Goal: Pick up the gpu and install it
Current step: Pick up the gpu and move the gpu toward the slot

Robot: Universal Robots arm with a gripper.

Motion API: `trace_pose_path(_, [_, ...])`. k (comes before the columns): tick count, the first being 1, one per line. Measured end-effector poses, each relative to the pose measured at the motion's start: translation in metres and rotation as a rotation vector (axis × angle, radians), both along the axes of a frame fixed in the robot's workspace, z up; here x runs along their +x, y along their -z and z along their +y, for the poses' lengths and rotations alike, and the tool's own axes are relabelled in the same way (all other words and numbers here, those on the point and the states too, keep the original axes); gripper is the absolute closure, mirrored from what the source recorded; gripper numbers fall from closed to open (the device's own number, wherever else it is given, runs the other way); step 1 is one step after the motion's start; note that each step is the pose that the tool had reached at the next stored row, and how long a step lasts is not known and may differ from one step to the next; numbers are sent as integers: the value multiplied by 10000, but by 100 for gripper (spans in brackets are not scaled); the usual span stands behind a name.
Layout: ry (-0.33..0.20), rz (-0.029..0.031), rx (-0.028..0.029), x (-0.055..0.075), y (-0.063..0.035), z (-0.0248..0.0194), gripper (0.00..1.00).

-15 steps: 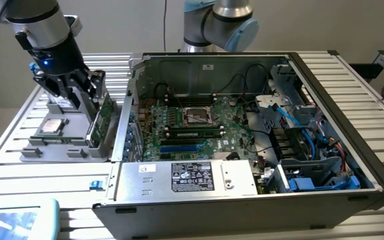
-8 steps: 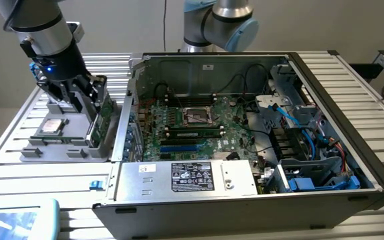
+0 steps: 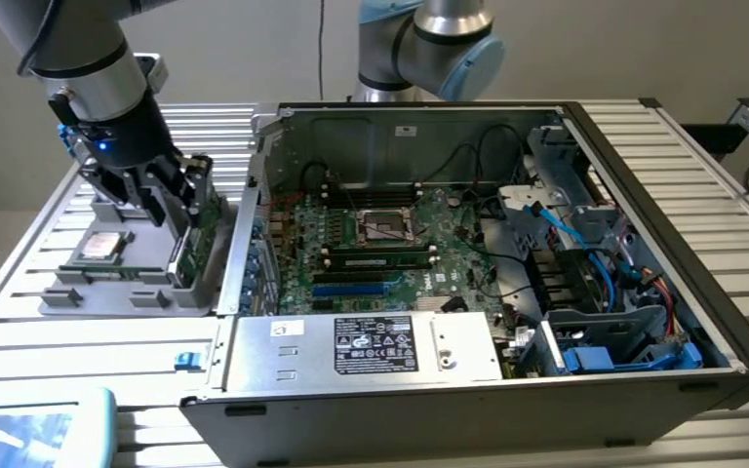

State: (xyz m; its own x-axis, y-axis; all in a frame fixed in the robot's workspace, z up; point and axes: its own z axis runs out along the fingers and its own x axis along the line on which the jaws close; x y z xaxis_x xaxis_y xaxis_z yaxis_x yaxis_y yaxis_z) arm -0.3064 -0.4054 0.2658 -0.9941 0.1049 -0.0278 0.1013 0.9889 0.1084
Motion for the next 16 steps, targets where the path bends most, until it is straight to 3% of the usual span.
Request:
trace_pose_path(11, [1,-58,8,12,192,0,49])
trace_pose_path(16, [0,-61,10,13,212,0,49])
